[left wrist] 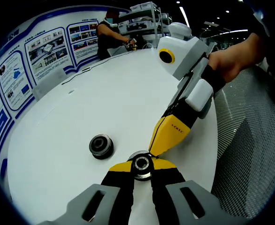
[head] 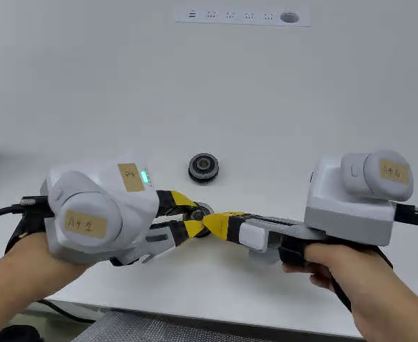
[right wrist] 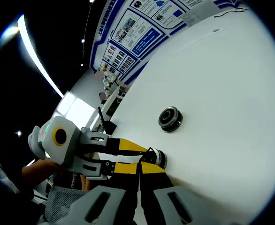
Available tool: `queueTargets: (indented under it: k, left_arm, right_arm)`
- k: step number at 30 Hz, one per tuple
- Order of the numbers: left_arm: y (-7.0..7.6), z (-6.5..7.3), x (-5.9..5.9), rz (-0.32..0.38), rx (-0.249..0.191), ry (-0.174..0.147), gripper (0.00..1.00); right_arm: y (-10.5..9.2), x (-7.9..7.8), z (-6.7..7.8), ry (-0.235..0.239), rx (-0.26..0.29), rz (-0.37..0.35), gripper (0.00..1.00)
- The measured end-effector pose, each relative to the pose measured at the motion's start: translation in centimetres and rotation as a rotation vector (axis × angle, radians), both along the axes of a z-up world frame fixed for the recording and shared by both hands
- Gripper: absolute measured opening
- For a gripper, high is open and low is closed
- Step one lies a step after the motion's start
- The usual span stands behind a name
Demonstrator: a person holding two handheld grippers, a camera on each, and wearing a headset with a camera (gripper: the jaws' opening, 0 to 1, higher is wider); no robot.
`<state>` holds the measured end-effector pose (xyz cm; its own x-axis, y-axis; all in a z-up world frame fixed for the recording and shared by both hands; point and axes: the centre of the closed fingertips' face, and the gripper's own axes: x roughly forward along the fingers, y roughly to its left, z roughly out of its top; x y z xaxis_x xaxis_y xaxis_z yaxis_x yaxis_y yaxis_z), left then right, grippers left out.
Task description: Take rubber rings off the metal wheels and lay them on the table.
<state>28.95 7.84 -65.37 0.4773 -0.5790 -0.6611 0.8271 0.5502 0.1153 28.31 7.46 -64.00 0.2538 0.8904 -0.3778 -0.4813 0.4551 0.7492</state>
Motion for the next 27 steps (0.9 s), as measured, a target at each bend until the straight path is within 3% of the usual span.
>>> queueTargets:
  k: [5, 17, 27]
  left_arm:
    - [0.0, 0.02, 0.01, 0.004, -0.003, -0.008, 0.14]
    - [0.08, 0.14, -0.16, 0.01, 0.012, -0.005, 0.15]
    - [0.6, 0.94, -0.5, 0.037, -0.018, -0.003, 0.22]
  right_arm:
    - [-0.19, -0.02, -0.07, 0.047, 0.014, -0.033, 0.01]
    - [-0.23, -0.18, -0.33, 0.051, -0.002, -0.033, 0.01]
    - [-0.48, -0.12, -0.31, 0.062, -0.001, -0.046, 0.02]
